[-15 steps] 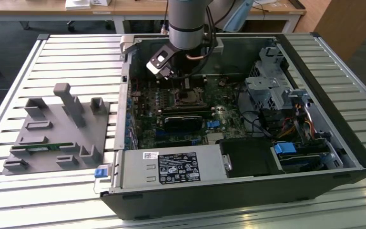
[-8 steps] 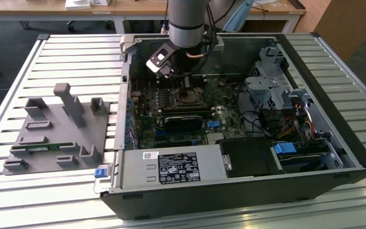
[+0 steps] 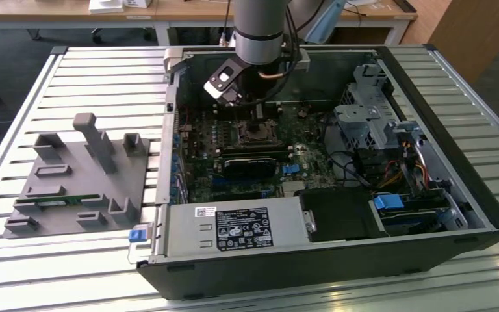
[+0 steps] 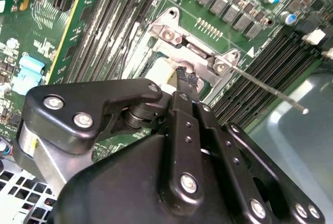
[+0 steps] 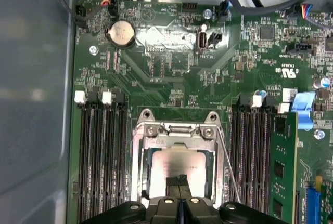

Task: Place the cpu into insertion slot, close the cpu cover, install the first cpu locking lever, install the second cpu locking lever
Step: 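Close the cpu cover, then install the first cpu locking lever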

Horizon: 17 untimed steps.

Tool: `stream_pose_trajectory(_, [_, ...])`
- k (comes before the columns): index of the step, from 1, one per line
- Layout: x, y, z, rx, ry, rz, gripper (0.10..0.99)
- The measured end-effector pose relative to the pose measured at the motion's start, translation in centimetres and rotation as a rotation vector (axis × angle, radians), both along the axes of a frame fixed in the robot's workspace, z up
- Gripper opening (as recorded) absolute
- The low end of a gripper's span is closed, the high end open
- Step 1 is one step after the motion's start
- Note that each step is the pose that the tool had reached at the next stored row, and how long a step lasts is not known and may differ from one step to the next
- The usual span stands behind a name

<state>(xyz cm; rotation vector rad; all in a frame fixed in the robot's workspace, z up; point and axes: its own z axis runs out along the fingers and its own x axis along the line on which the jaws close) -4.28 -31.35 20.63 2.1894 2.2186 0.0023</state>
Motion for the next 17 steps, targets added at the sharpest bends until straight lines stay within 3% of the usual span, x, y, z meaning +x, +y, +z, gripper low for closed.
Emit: stream_pose_trajectory(17, [1.24,0.0,0.01,0.0,0.0,0.0,0.106])
